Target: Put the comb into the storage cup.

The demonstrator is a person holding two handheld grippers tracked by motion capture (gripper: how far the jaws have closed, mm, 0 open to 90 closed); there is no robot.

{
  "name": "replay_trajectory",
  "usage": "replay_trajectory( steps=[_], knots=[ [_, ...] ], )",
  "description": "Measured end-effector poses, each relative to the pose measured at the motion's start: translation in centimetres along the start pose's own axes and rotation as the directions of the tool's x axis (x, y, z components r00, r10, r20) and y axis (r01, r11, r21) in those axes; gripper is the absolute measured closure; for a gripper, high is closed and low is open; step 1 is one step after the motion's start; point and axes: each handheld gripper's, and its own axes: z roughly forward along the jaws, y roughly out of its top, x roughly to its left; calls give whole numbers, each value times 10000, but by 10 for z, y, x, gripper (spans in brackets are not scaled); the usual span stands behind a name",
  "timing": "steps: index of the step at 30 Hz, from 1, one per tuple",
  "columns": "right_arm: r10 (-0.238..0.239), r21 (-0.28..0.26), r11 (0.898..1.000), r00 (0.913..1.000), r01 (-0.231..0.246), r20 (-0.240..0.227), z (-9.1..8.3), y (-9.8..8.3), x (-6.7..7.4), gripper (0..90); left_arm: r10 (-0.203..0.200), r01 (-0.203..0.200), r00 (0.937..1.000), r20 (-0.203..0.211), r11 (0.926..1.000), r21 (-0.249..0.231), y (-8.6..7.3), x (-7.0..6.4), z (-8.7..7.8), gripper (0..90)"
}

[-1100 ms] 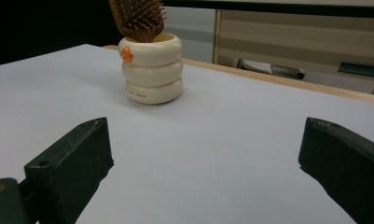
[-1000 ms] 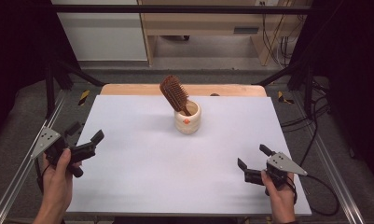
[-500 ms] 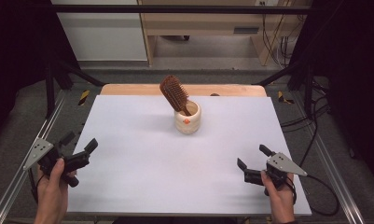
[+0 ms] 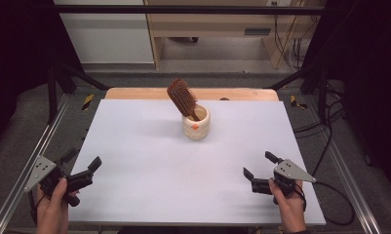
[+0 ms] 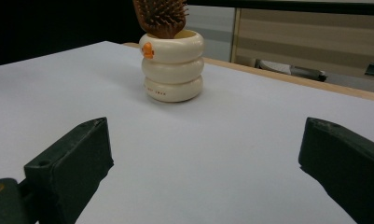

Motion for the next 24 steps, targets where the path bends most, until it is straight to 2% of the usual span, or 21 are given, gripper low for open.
replay_trajectory(
  steps=[2,6,10,15,24],
  knots=[
    [-1,13,10000,10000,1,-23,0,0,0,31,172,-172,9999,7,9998,75,-3,-1,1,29],
    [22,13,10000,9997,-21,-241,1,0,1,31,116,-116,9999,15,9999,-114,-7,-3,2,30],
    [77,104,9999,9997,-75,-239,2,-1,2,31,162,-164,9998,152,9998,84,-12,-6,4,30],
    [61,113,9999,9997,-58,-256,3,0,3,31,21,-30,9997,260,9994,340,-21,-7,9,31],
    [87,274,9996,9994,-78,-341,5,-1,4,31,175,-206,9986,495,9979,616,-29,-12,15,32]
  ],
)
